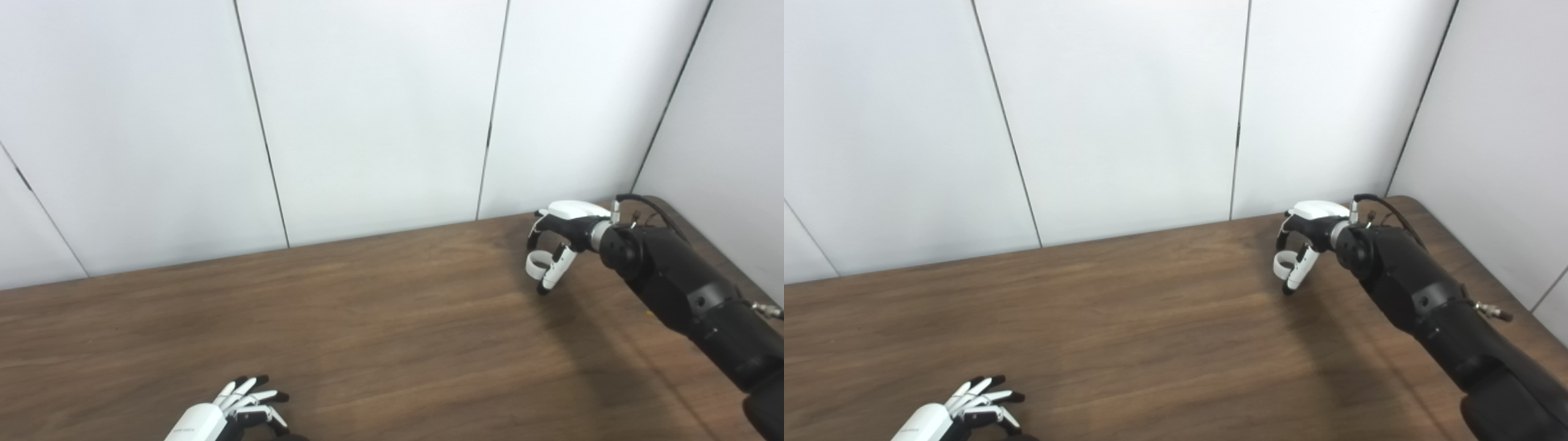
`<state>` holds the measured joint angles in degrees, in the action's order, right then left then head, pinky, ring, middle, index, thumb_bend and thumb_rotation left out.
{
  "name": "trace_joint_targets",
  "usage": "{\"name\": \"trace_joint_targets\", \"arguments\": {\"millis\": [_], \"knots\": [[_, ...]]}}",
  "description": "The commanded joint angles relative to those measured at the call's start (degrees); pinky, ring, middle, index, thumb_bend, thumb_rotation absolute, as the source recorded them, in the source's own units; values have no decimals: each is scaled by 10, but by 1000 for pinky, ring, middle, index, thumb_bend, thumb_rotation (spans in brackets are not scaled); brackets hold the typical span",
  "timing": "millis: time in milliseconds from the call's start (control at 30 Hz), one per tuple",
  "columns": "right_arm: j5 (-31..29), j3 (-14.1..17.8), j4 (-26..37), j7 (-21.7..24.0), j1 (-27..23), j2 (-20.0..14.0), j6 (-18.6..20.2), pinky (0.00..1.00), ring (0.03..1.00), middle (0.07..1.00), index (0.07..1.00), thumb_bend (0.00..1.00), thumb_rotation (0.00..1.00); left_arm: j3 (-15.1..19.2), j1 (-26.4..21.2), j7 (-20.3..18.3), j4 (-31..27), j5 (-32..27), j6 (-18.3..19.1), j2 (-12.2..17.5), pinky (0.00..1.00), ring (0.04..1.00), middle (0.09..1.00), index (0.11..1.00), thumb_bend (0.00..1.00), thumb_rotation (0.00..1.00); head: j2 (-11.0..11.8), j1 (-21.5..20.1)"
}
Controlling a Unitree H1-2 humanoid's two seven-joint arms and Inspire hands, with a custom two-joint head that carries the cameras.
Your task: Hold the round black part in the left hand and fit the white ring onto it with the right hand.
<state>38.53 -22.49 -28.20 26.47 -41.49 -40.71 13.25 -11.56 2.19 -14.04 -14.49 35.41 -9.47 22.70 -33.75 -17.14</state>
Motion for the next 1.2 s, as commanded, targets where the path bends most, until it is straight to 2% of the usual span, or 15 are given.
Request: {"name": "trace_joint_targets", "arguments": {"millis": [0,167,367,567,600,633,667,733,967,1167], "knots": [[-6,-3,-7,36,-5,-11,6,1000,1000,1000,631,975,198,7,-8,7,-18,-10,-6,3,1000,959,824,480,517,39,-1,-2],[-13,1,-4,48,-3,-14,16,994,1000,1000,634,979,180,9,-8,6,-19,-10,-5,4,1000,959,824,480,517,39,-2,-2],[-15,4,2,42,6,-17,15,981,1000,1000,643,975,151,10,-8,3,-21,-12,-4,3,1000,961,824,480,516,39,-3,-1],[-3,4,8,-4,20,-20,-17,950,1000,969,577,927,79,12,-8,5,-20,-11,-8,2,1000,956,822,480,517,39,-4,1],[-2,5,9,-12,22,-20,-22,946,1000,963,566,911,70,12,-8,6,-19,-11,-9,2,1000,956,822,480,517,39,-4,1],[-3,7,8,-20,23,-19,-27,952,1000,958,520,683,107,12,-8,7,-19,-11,-10,2,1000,955,822,480,517,39,-4,2],[-3,8,5,-27,24,-18,-32,955,1000,955,504,605,119,12,-8,7,-19,-11,-10,1,1000,955,822,480,517,39,-4,3],[-4,12,-2,-45,26,-17,-49,943,1000,944,488,541,128,13,-8,7,-20,-10,-10,1,1000,955,822,480,517,39,-4,3],[7,15,-7,-88,32,-15,-82,903,985,912,481,524,127,13,-8,8,-21,-9,-11,0,1000,955,822,480,517,40,-4,4],[8,14,-6,-94,35,-15,-85,900,983,906,481,523,125,15,-8,8,-20,-12,-11,-1,1000,954,822,480,517,40,-3,6]]}}
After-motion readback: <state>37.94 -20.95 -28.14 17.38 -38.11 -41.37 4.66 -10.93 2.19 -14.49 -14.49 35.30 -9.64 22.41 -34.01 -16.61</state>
